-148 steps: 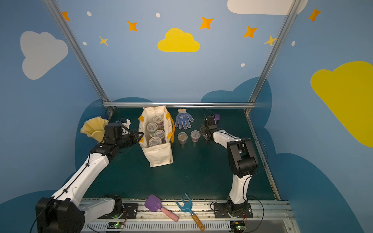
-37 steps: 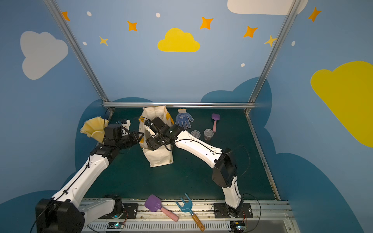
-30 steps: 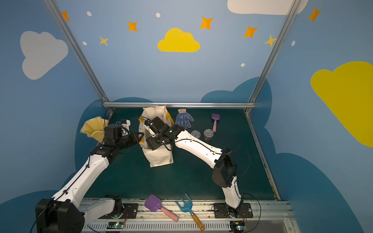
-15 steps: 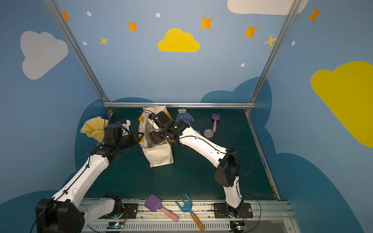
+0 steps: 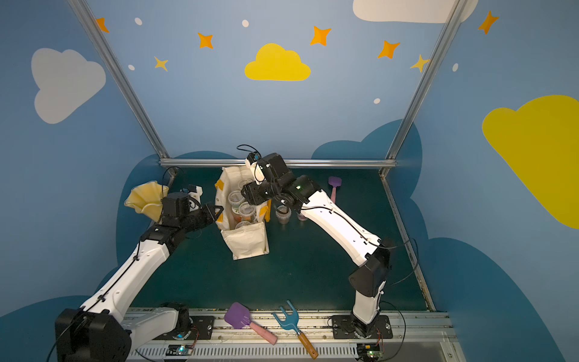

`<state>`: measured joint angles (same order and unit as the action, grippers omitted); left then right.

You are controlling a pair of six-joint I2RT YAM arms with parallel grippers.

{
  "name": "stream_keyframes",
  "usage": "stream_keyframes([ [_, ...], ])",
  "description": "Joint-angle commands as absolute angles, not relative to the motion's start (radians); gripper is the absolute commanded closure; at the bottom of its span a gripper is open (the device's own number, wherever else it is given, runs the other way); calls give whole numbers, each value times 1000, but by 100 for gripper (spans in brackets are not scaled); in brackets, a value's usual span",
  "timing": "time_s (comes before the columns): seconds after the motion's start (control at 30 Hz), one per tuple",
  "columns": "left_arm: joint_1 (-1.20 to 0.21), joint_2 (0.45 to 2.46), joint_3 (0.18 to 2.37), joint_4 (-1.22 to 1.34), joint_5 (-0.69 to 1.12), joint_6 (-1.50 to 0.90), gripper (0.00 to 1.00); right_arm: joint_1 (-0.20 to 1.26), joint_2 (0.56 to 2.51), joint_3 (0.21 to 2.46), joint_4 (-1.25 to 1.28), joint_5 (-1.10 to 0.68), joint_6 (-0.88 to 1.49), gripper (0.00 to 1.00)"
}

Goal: Take out the seed jars from the canvas bag
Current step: Pick up the seed jar from the canvas bag, then place the seed jar at the center of the board.

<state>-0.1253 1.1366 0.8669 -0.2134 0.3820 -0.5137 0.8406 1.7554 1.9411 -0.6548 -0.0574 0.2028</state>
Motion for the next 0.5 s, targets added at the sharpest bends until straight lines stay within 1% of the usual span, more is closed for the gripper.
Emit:
stream_keyframes([
  [0.0,-129,1114,848,-224,400,-516,94,802,1663,1900,-618,-42,200,34],
  [0.17,-129,1114,853,-226,402,-515,95,730,1547,1772,-590,3,193,33],
  [0.47,-128,1119,852,-231,399,-511,94,519,1382,1484,-525,51,200,33],
])
